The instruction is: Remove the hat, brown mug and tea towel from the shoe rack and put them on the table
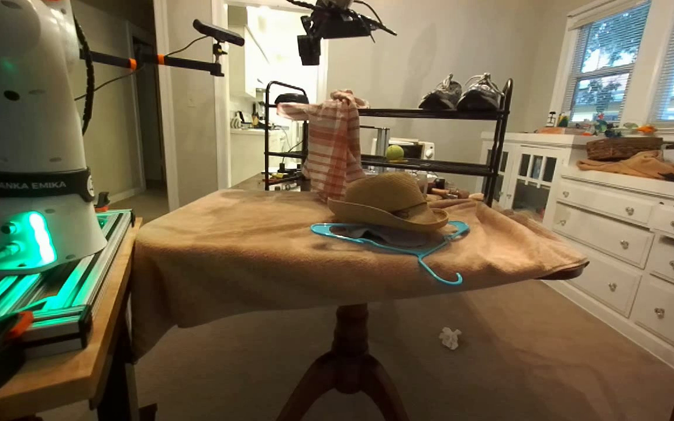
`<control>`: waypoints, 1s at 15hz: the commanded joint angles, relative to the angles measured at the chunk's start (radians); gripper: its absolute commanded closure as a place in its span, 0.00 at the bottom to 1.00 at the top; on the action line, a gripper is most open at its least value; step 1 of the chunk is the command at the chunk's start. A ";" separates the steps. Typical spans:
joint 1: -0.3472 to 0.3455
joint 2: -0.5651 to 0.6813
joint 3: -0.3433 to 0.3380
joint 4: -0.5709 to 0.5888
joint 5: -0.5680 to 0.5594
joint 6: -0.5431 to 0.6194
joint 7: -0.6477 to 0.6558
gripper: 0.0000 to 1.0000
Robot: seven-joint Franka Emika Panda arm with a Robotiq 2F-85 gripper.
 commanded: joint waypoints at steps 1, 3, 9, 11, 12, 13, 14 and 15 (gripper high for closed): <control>-0.027 -0.098 -0.054 -0.122 -0.056 -0.151 0.011 0.96; -0.034 -0.123 -0.073 -0.176 -0.097 -0.202 -0.003 0.96; -0.029 -0.137 -0.070 -0.345 -0.189 -0.140 -0.122 0.96; -0.025 -0.121 -0.065 -0.394 -0.191 -0.097 -0.179 0.96; -0.024 -0.113 -0.064 -0.415 -0.188 -0.078 -0.205 0.96; -0.023 -0.102 -0.062 -0.439 -0.191 -0.046 -0.236 0.96; -0.024 -0.092 -0.062 -0.460 -0.189 -0.018 -0.260 0.96; -0.023 -0.079 -0.060 -0.479 -0.190 0.014 -0.280 0.96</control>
